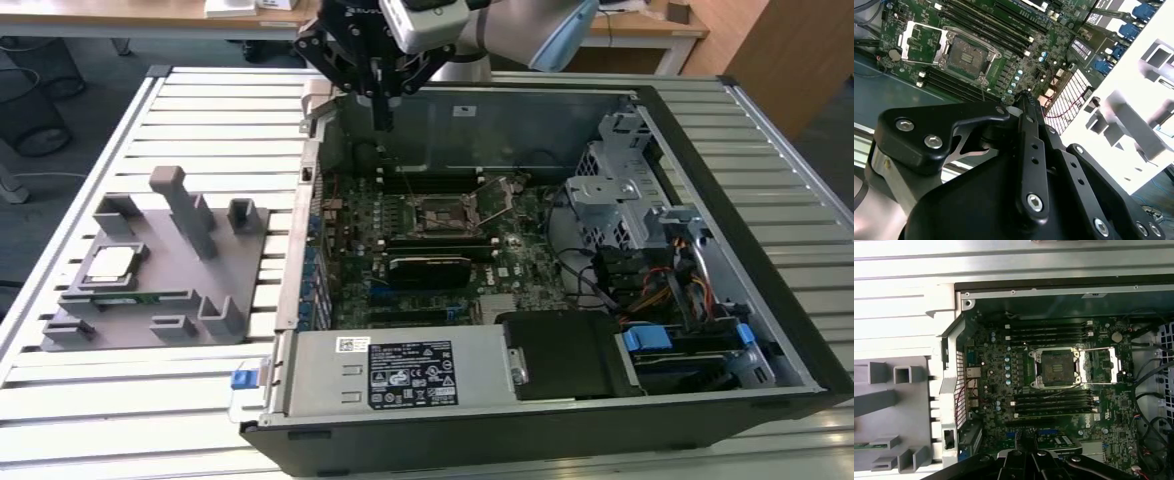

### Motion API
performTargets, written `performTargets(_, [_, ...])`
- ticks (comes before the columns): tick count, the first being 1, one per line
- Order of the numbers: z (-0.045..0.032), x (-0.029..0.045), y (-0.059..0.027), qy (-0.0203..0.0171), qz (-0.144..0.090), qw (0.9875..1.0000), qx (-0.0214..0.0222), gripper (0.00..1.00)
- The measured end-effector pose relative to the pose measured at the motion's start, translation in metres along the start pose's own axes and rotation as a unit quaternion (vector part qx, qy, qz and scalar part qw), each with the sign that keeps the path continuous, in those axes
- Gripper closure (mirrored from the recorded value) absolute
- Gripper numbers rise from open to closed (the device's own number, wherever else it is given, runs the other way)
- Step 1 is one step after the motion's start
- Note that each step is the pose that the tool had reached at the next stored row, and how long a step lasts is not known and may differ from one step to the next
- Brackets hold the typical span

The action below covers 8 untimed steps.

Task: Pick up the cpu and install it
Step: 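Reach for the cpu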

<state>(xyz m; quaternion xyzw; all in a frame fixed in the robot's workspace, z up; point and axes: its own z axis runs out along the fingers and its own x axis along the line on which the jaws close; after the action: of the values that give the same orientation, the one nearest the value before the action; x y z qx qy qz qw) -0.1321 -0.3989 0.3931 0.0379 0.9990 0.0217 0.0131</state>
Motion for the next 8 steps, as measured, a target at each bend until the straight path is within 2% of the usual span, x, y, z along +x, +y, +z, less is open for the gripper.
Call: performTargets(8, [0.0001,0.0024,-0.0002,0.0002,0.0,1.0,0.0,0.89])
